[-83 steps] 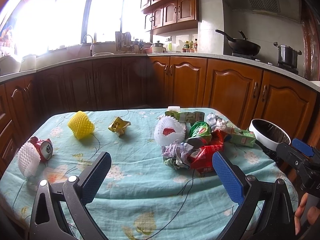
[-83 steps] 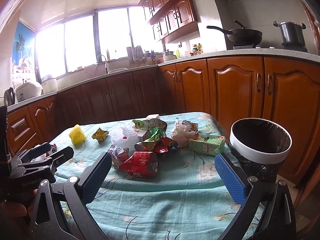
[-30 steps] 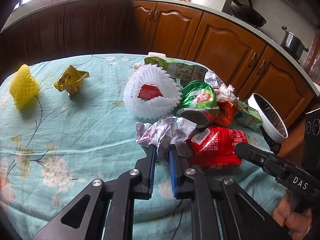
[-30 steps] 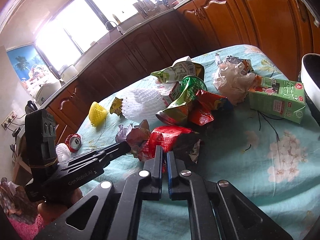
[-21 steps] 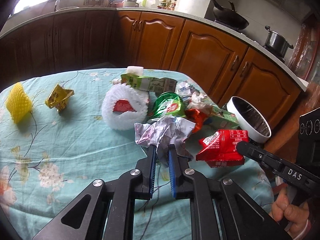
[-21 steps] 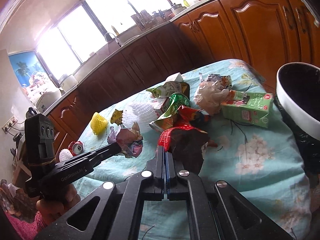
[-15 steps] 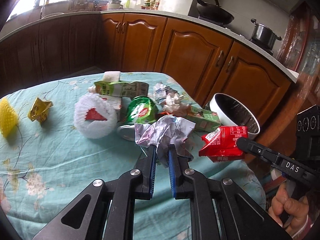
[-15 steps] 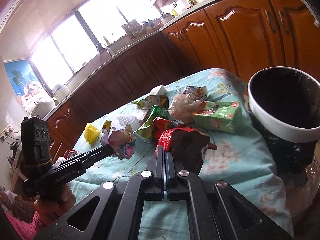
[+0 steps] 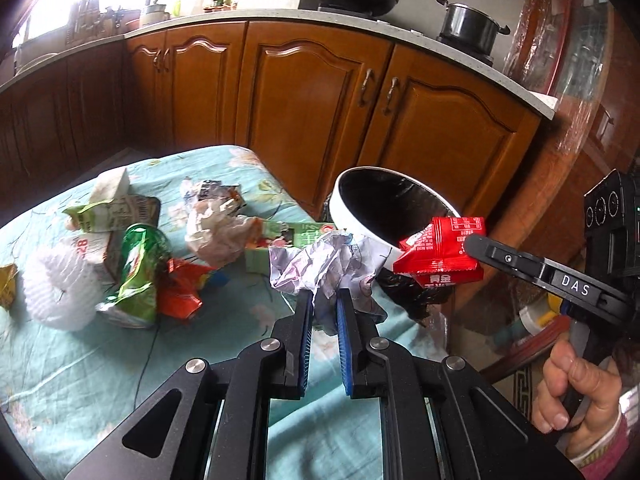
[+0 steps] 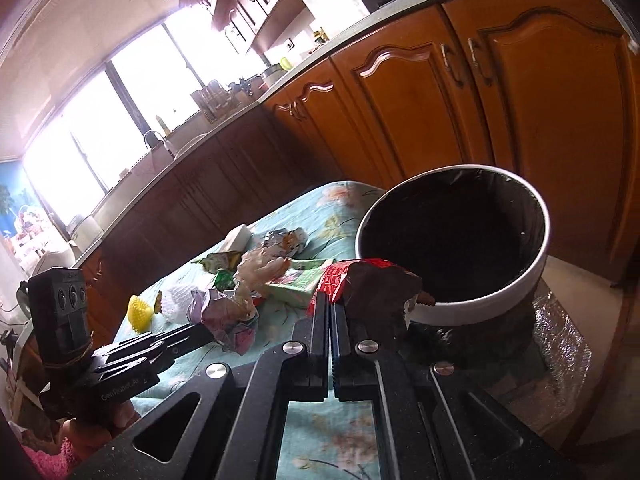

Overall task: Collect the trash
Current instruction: 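Carry both held items over the trash bin and open both tools, then move both open tools from the bin back over the table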

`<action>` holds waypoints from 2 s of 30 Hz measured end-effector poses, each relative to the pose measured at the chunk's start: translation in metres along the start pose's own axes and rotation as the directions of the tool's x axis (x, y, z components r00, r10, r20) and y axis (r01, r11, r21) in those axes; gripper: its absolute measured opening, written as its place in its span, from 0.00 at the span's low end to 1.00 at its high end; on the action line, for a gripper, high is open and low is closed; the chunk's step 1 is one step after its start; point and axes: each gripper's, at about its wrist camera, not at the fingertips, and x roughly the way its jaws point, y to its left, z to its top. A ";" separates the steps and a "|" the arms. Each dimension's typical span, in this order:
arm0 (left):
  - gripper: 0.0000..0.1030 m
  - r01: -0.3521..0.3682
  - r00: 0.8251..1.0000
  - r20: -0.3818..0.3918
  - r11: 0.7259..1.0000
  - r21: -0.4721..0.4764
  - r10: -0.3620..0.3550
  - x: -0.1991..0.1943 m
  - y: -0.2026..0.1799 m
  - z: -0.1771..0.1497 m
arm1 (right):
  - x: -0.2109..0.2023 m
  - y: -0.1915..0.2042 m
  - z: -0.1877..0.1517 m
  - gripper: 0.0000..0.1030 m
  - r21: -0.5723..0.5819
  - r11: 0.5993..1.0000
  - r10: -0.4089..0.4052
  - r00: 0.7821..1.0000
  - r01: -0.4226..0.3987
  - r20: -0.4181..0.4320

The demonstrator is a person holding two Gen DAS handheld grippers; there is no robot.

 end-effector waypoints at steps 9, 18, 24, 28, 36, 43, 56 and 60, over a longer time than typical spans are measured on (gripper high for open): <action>0.11 0.038 0.999 -0.030 0.998 0.056 -0.037 0.061 -0.019 0.050 | 0.004 -0.040 0.033 0.00 0.014 0.997 -0.078 0.997 0.078 0.020; 0.11 0.067 0.993 -0.101 0.992 0.108 -0.056 0.120 -0.050 0.087 | 0.021 -0.071 0.055 0.01 0.025 0.993 -0.117 0.993 0.117 -0.015; 0.11 0.064 0.988 -0.145 0.988 0.137 -0.044 0.157 -0.059 0.104 | 0.031 -0.087 0.062 0.01 0.036 0.989 -0.139 0.989 0.141 -0.047; 0.12 0.073 0.984 -0.171 0.988 0.133 -0.050 0.173 -0.062 0.108 | 0.037 -0.095 0.067 0.01 0.036 0.988 -0.145 0.987 0.148 -0.062; 0.46 0.053 0.984 -0.175 0.991 0.122 -0.031 0.181 -0.059 0.106 | 0.047 -0.106 0.068 0.14 0.038 0.986 -0.158 0.983 0.163 -0.098; 0.54 0.053 0.993 -0.112 0.998 0.039 -0.048 0.149 -0.041 0.089 | 0.035 -0.102 0.060 0.55 0.068 0.987 -0.139 0.989 0.143 -0.050; 0.58 -0.021 1.000 0.015 0.998 -0.057 0.022 0.063 -0.006 0.025 | 0.013 -0.042 0.023 0.82 0.039 0.997 -0.061 0.997 0.059 0.044; 0.58 -0.048 0.998 0.028 0.994 -0.102 0.051 0.035 0.014 0.008 | 0.017 -0.021 0.013 0.83 0.008 0.999 -0.038 0.999 0.038 0.029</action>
